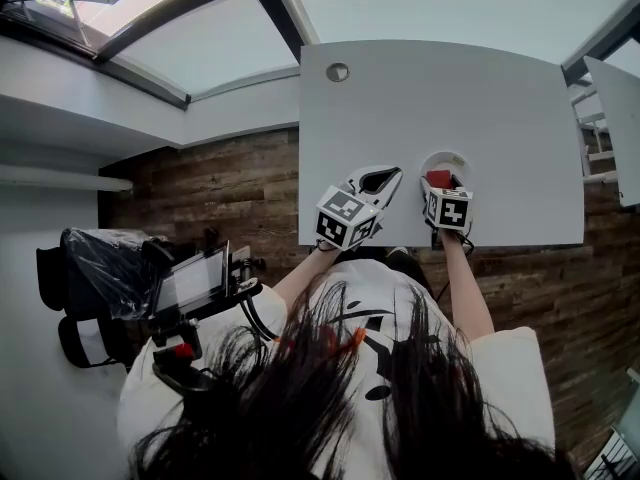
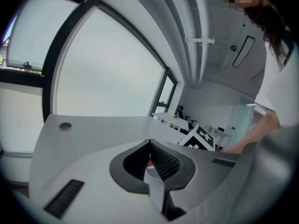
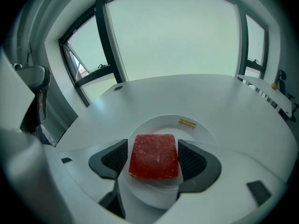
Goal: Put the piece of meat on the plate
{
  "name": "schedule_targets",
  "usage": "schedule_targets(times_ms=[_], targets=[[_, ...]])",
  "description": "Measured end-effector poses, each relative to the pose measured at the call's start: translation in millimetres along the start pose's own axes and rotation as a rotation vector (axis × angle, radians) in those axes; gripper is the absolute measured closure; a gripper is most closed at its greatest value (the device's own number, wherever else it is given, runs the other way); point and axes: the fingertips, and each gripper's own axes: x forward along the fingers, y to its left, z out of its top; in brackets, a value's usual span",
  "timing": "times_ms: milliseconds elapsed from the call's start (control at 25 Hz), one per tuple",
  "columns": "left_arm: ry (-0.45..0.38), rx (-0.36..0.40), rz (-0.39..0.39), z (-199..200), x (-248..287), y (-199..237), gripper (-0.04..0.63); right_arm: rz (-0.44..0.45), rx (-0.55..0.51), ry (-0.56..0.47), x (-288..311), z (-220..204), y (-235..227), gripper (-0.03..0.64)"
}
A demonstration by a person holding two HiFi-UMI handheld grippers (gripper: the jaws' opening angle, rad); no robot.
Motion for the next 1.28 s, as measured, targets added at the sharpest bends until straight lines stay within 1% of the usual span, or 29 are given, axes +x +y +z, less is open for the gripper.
schedule_targets(times_ms=[280,440,600,720,920,1000,1160,1200,1240,1280], targets=[[0.002,0.01,-0.021,-3,2,-3,0.591,-0.012,0.037,-0.079,-11,12,-3,0.298],[0.008,0.01,-0.036,-10,2,-5,0.591,-0.025,0.096,-0.125,-23,16,-6,0.298],[0.017,-0.012,-0.059,-9,-2,8,0.591,-0.023,0.142,-0.184,-39,35,3,0.298],[0.028,-0.029,-0.088,-12,-3,12,0.591,-0.024,0.19,-0.219,-54,39,8,0.298],[0.054,-0.034,-0.125,-25,-1,5,0.591,-0.015,0.272,-0.287,-78,37,12,0.299],[0.057,-0.033,-0.14,-26,-1,1,0.591,-0.014,0.275,-0.31,-85,39,16,0.299],[0.051,-0.008,-0.163,-27,-1,-32,0.591,-0.026,0.27,-0.361,-116,27,8,0.301],[0.048,-0.002,-0.166,-25,0,-38,0.591,-0.034,0.274,-0.378,-122,27,5,0.361],[0.044,0.003,-0.167,-24,0,-41,0.591,-0.038,0.281,-0.395,-127,27,2,0.391],[0.04,0.005,-0.166,-22,0,-42,0.591,-0.037,0.291,-0.409,-130,28,1,0.391]])
